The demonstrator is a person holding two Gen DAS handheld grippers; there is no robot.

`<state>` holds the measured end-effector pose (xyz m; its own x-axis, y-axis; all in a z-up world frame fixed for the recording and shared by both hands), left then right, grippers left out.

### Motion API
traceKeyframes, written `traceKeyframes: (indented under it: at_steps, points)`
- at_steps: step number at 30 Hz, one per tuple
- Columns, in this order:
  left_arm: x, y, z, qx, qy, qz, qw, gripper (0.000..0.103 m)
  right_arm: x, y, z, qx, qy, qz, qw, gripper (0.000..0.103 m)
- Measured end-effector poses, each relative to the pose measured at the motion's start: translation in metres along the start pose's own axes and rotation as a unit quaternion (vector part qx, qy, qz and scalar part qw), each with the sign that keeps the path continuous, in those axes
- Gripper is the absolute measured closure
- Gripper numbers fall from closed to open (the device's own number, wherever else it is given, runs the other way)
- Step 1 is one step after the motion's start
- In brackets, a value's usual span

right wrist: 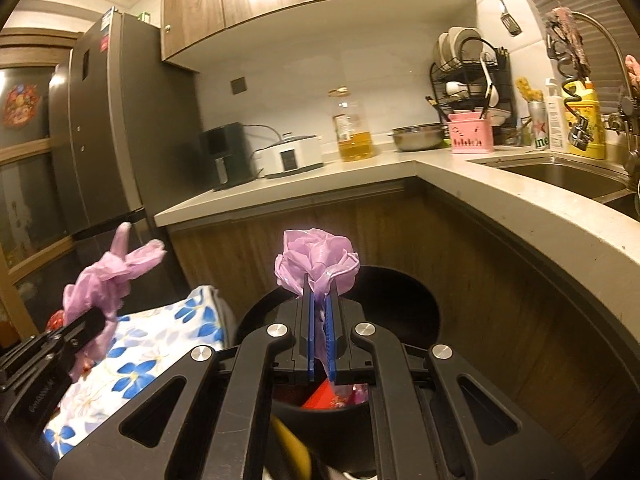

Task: Collect trash
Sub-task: 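Carry both pink gloves over the black bin with both grippers, then open both grippers to drop the pink gloves into the bin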

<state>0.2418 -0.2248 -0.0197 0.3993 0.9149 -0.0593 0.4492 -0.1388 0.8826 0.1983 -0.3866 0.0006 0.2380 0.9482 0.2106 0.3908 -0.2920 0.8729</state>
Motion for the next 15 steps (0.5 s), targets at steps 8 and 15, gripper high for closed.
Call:
traceKeyframes:
  at_steps: [8,15]
  points:
    - [-0.03,0.011,0.033,0.007,-0.039,0.015,0.9991,0.101,-0.016,0.008,0.004,-0.008,-0.003,0.008,1.0,0.098]
    - [-0.043,0.013,0.05,0.012,-0.062,0.022,0.9977,0.1,-0.019,0.012,0.011,-0.008,0.003,0.01,1.0,0.097]
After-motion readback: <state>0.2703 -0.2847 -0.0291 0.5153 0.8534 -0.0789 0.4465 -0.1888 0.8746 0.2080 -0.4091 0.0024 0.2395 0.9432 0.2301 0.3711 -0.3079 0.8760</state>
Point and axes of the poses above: each gripper's, at about its wrist camera, not at the fingertips, and z roughly the way its jaws point, x to its left, y to its top, the point moved 4 cm from there along z, roughly the way its jaws point, and after that the axes turned 9 degrees about x, right-handed, at the moved point
